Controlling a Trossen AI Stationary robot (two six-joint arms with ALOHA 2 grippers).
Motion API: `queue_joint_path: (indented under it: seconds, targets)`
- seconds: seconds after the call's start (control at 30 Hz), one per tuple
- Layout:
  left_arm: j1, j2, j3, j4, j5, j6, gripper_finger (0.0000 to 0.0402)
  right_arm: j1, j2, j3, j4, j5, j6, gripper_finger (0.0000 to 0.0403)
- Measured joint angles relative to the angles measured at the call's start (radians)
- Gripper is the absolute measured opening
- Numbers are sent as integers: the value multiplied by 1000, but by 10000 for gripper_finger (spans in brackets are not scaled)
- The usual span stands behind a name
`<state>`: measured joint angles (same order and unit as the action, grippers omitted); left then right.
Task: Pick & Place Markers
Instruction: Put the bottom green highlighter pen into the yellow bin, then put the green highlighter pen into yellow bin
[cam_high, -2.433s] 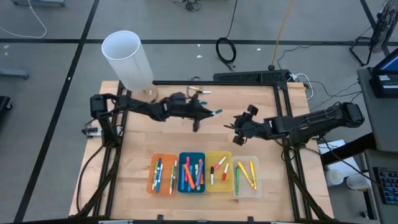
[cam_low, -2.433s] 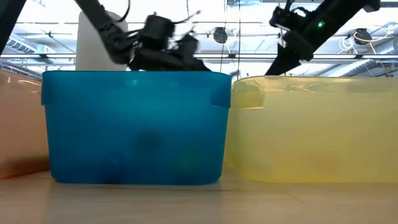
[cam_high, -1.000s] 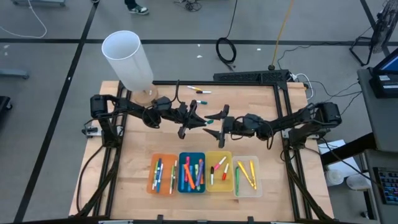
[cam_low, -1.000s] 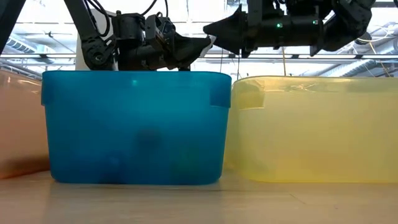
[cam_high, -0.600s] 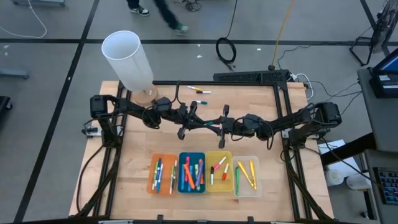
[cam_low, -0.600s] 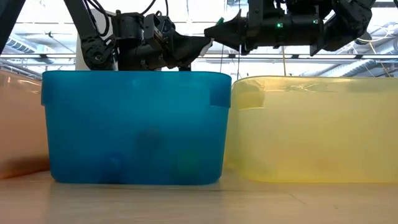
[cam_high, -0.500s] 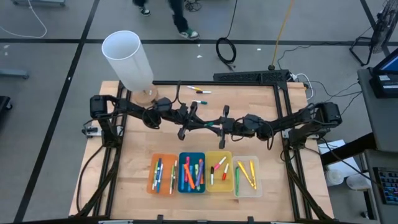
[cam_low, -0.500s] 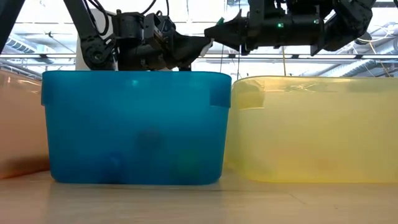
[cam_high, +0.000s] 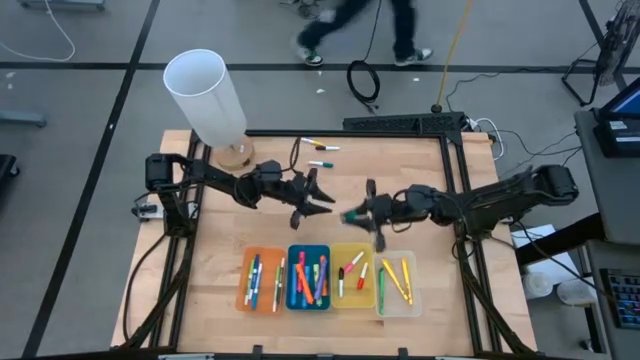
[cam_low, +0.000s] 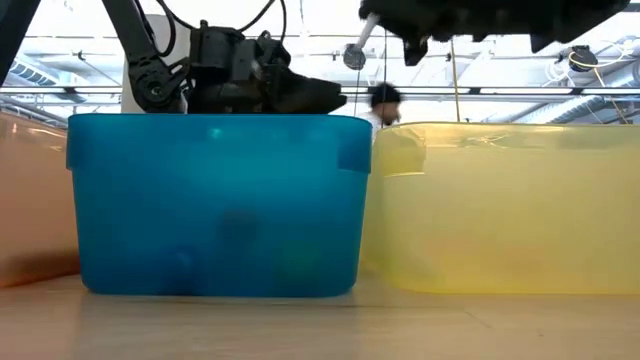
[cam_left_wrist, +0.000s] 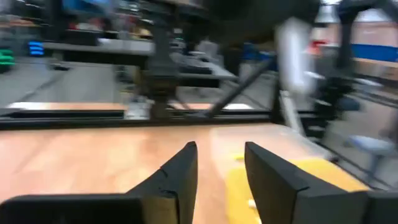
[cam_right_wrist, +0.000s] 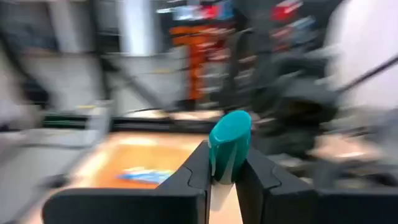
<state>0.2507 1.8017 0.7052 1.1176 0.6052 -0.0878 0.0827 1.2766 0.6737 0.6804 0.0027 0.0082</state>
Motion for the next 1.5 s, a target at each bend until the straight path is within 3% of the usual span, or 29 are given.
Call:
queue_joint_path:
  seconds: [0.13,0.23,0.37,0.57,0.83,0.97,1.2,1.37,1.5]
  targets:
    - [10,0,0,-15,-217,5,156,59,-3,0,-104,-209,173,32]
    - [20,0,0,-60,-314,5,167,124,33,-1,-179,-241,212,32]
    - [20,0,0,-106,-324,9,172,174,90,-1,-266,-239,187,36]
    - [17,0,0,-105,-327,36,161,196,112,-1,-292,-242,188,86]
    - [33,0,6,-179,-327,-73,156,201,108,-1,-344,-244,217,133]
    - [51,0,52,-342,-334,-80,167,201,108,-1,-341,-243,215,166]
    - [42,0,217,-778,-505,0,192,221,108,-1,-327,-243,163,228]
    - [55,20,442,-1206,-607,157,213,216,108,-1,-304,-242,162,242]
    - [89,47,541,-1343,-615,266,220,211,107,-1,-303,-240,163,241]
